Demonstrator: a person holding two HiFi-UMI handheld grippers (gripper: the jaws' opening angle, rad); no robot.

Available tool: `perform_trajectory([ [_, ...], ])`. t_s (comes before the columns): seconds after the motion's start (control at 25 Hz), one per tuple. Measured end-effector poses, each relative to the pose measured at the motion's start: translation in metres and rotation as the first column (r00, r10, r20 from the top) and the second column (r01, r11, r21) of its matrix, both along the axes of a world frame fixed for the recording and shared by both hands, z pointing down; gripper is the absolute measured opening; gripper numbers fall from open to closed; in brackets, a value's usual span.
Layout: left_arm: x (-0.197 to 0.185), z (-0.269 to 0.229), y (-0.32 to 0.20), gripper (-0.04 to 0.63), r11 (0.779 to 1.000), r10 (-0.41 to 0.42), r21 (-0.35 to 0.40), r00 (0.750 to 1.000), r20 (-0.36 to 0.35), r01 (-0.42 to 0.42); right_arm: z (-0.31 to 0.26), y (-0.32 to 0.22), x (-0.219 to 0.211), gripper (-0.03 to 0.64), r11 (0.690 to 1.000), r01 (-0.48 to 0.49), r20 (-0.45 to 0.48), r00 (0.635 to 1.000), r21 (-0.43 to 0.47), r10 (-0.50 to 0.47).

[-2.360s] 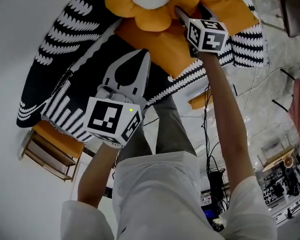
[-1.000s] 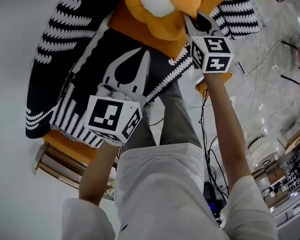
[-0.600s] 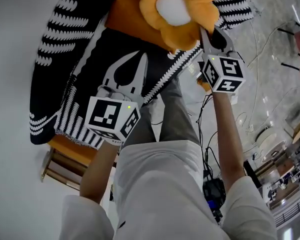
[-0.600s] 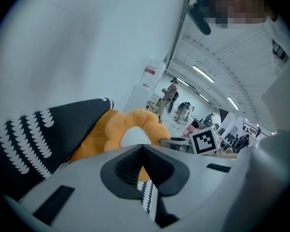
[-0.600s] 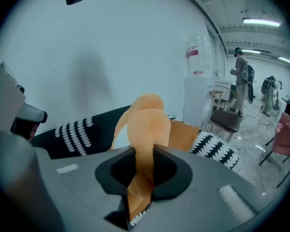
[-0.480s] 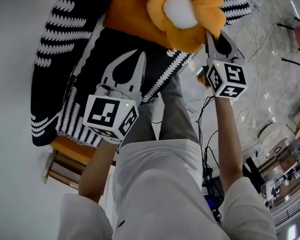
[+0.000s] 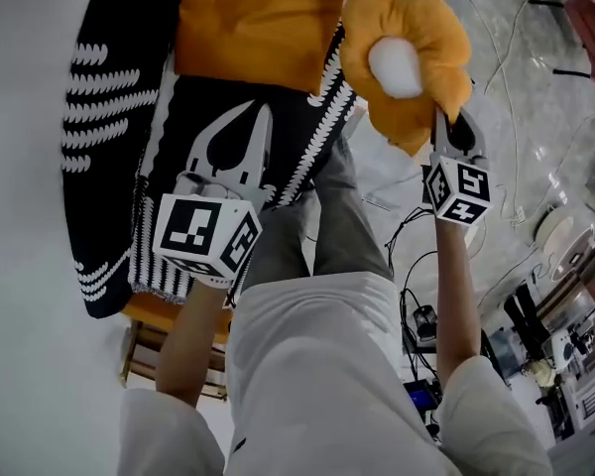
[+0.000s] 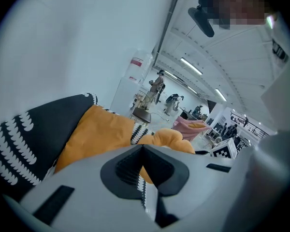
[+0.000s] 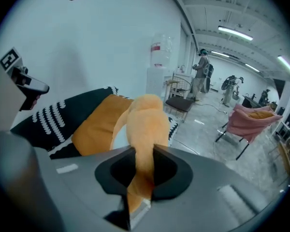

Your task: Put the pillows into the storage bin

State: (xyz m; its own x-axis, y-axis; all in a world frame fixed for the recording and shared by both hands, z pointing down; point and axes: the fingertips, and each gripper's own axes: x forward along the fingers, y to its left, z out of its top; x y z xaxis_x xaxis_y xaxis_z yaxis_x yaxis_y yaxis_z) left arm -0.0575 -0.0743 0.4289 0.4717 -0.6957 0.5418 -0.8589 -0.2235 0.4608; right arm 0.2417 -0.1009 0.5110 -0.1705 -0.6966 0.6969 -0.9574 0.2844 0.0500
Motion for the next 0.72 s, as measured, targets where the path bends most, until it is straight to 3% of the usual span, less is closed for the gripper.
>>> perform_trajectory([
  [0.28, 0.031, -0.001, -0.012, 0.009, 0.999, 0.043, -0.007, 0.999, -0.003, -0.043, 0.032, 0.044, 0.101, 0.072, 0.984, -0.160, -0.127, 0.981, -0.080, 0.149],
  [0.48, 0.054, 0.005, -0.023, 0.009, 0.998, 0.065, -0.019, 0.998, -0.003, -0.065, 0.054, 0.071, 0.180, 0.083, 0.923, -0.361, -0.214, 0.920, -0.135, 0.328],
  [0.52, 0.059, 0.006, -0.025, 0.009, 0.997, 0.068, -0.022, 0.998, -0.004, -0.068, 0.060, 0.076, 0.195, 0.104, 0.906, -0.396, -0.253, 0.901, -0.152, 0.352],
  [0.6, 0.068, 0.008, -0.030, 0.009, 0.997, 0.077, -0.027, 0.997, -0.007, -0.077, 0.076, 0.090, 0.219, 0.223, 0.867, -0.455, -0.347, 0.862, -0.203, 0.371],
  [0.72, 0.077, 0.008, -0.033, 0.009, 0.995, 0.095, -0.035, 0.995, -0.012, -0.095, 0.086, 0.099, 0.229, 0.242, 0.844, -0.488, -0.413, 0.831, -0.222, 0.372],
])
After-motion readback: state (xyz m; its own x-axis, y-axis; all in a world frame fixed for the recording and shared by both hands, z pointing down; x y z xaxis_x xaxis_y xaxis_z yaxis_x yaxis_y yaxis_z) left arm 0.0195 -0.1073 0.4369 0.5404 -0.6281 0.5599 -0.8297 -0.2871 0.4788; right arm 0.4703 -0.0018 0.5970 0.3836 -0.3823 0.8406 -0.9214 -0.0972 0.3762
